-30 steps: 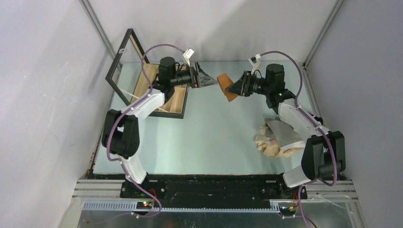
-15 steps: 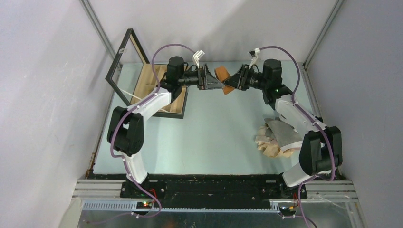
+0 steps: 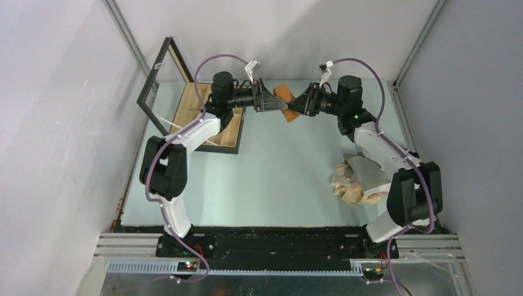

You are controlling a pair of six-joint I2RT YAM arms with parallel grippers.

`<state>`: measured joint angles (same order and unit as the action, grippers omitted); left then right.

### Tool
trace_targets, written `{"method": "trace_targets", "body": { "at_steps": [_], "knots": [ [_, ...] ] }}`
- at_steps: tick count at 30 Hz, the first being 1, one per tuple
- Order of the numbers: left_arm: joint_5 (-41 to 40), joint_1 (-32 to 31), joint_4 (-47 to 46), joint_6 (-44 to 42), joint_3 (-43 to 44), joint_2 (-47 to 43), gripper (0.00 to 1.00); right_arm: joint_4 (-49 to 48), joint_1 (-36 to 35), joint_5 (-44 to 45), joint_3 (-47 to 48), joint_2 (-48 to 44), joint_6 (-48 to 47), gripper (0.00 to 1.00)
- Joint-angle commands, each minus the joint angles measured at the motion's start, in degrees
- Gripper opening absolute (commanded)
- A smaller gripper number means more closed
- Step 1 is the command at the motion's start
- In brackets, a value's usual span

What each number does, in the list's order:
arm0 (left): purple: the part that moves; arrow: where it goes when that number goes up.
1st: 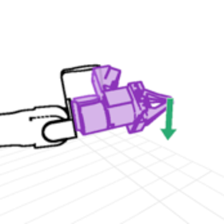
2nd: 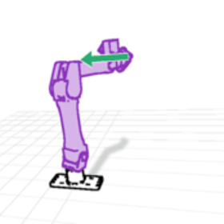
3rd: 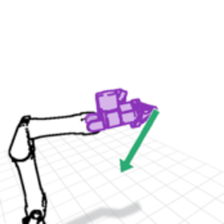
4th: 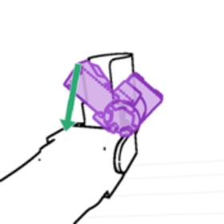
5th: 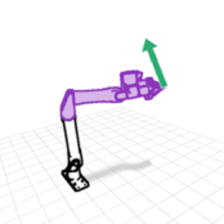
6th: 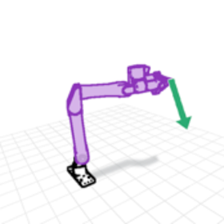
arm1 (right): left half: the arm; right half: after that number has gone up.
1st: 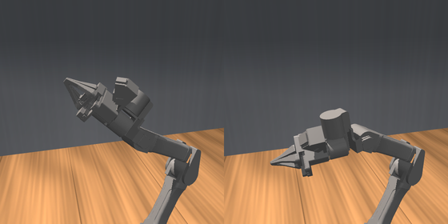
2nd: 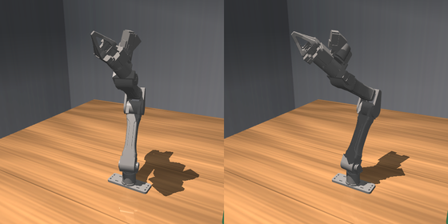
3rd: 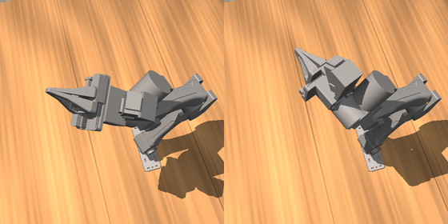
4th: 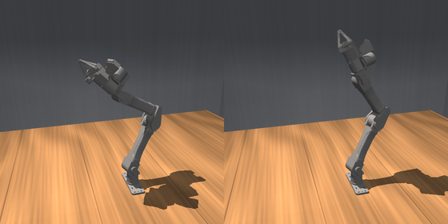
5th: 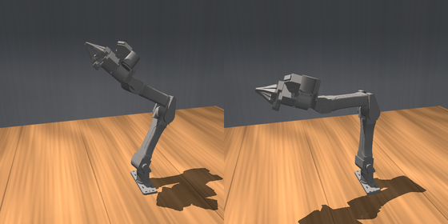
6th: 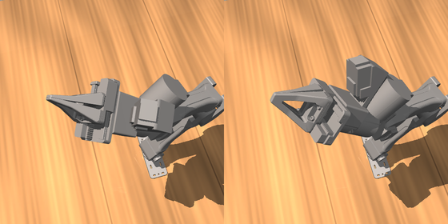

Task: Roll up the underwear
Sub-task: Place the underwear in the storage box.

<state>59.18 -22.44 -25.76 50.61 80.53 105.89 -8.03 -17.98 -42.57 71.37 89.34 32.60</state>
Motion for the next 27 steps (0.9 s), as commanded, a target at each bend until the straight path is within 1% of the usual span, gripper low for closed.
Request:
{"method": "trace_targets", "body": {
  "at_steps": [1,5,9,12,15,17,19,20,24,25,27],
  "knots": [
    [0.8,1.1,-6.8,3.3,1.5,-0.1,0.65,-0.8,-0.6,-0.8,2.4,0.7,0.0,0.0],
    [0.3,1.4,-7.1,4.0,1.3,0.2,0.61,-0.5,-0.9,-1.1,2.3,0.8,-0.5,0.0],
    [-0.6,1.6,-7.5,4.2,1.4,0.3,0.52,-0.7,-1.4,-1.0,1.8,0.9,-0.9,0.0],
    [-2.5,1.8,-6.6,3.9,1.4,0.4,0.42,-0.8,-2.2,-1.3,1.3,1.1,-1.5,0.0],
    [-2.8,2.1,-6.5,4.0,1.5,0.6,0.38,-0.8,-3.0,-1.9,0.9,1.2,-2.8,0.0],
    [-2.3,2.3,-7.8,4.9,1.6,0.6,0.37,-0.8,-3.3,-2.1,0.3,1.2,-3.4,0.0],
    [-1.7,2.4,-9.8,6.3,1.5,0.6,0.44,-1.1,-3.6,-2.3,-0.2,1.2,-3.7,0.0],
    [-1.5,2.5,-10.8,6.7,1.5,0.7,0.45,-1.0,-3.7,-2.2,-0.2,1.3,-3.9,0.0],
    [-0.8,2.4,-12.0,7.5,1.5,1.0,0.44,-0.9,-3.9,-2.0,-0.3,1.5,-4.1,0.0],
    [-0.9,2.5,-12.1,7.6,1.5,1.1,0.42,-0.9,-4.1,-2.0,-0.3,1.6,-4.1,0.0],
    [-1.1,2.4,-12.4,7.6,1.4,1.2,0.32,-0.7,-4.3,-1.9,-0.3,1.7,-4.6,0.01]
  ]
}}
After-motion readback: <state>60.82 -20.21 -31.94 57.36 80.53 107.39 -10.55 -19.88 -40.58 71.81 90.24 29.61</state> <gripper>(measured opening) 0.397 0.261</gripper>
